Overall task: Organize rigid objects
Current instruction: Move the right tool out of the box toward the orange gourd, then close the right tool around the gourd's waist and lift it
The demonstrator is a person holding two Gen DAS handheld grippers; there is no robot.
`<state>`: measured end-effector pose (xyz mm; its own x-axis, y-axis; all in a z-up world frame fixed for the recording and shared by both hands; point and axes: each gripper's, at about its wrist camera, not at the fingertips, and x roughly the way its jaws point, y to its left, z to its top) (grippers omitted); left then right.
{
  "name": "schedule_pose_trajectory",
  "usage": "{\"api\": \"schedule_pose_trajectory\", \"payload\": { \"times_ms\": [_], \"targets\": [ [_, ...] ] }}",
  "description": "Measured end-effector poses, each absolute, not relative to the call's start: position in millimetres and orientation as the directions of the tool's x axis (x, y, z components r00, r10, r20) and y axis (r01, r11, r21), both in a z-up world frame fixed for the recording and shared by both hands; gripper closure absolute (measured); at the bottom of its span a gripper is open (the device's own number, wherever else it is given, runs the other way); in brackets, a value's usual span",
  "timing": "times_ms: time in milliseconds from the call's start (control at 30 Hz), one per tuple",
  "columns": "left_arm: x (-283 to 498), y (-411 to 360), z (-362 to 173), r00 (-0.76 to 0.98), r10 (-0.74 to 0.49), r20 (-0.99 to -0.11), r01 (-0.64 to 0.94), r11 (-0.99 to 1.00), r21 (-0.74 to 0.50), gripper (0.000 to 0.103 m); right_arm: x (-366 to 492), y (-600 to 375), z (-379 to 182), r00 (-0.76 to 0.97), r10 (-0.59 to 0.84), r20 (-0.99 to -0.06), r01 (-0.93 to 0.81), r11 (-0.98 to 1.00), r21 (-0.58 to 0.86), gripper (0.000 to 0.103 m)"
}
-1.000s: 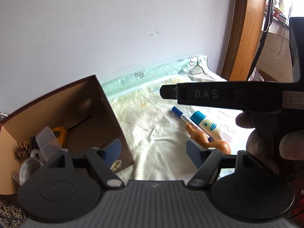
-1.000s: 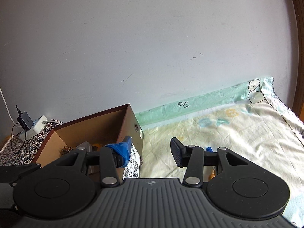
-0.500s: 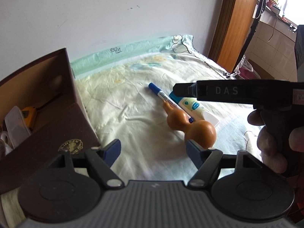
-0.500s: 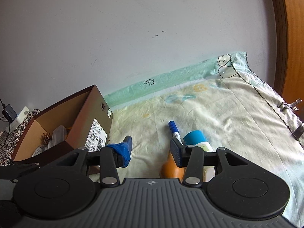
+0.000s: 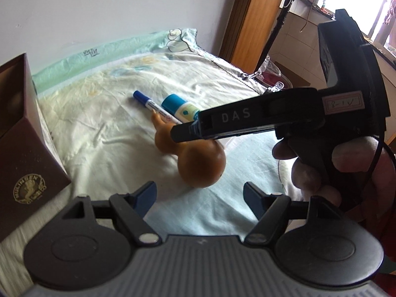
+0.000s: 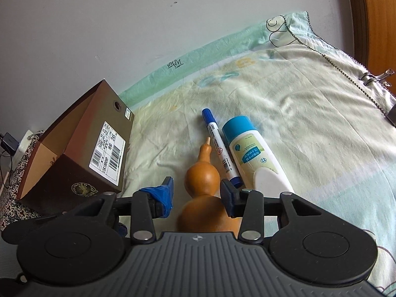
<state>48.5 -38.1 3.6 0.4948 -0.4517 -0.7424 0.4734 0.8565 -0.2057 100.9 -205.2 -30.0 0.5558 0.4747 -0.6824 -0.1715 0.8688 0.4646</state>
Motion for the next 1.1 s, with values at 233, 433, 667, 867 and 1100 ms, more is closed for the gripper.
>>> {"api": "schedule_pose_trajectory", "payload": {
  "times_ms": [233, 433, 667, 867, 1100],
  "targets": [
    [55, -28, -8, 0.482, -0.444, -0.756, 0.446, 0.867, -0.224, 0.027, 103, -193, -36, 0.493, 0.532, -0.688, -0.162, 0.834, 0.528, 0.078],
    [59, -16, -15, 0.485, -0.427, -0.763, 0.41, 0.882, -0.232, 0.027, 105, -176, -44, 0.416, 0.599, -0.684, -0.152, 0.788, 0.597, 0.077],
    [64, -2, -24, 0.484, -0.411, -0.772, 0.369, 0.896, -0.245, 0.027, 102, -155, -44, 0.394, 0.609, -0.689, -0.206, 0.789, 0.579, 0.077],
    [67, 4, -28, 0.483, -0.405, -0.776, 0.348, 0.902, -0.254, 0.033, 105, -146, -47, 0.382, 0.609, -0.696, -0.233, 0.792, 0.565, 0.074],
    [72, 5, -33, 0.469, -0.408, -0.783, 0.345, 0.901, -0.263, 0.043, 105, -144, -47, 0.373, 0.609, -0.7, -0.239, 0.792, 0.561, 0.072]
  ]
}}
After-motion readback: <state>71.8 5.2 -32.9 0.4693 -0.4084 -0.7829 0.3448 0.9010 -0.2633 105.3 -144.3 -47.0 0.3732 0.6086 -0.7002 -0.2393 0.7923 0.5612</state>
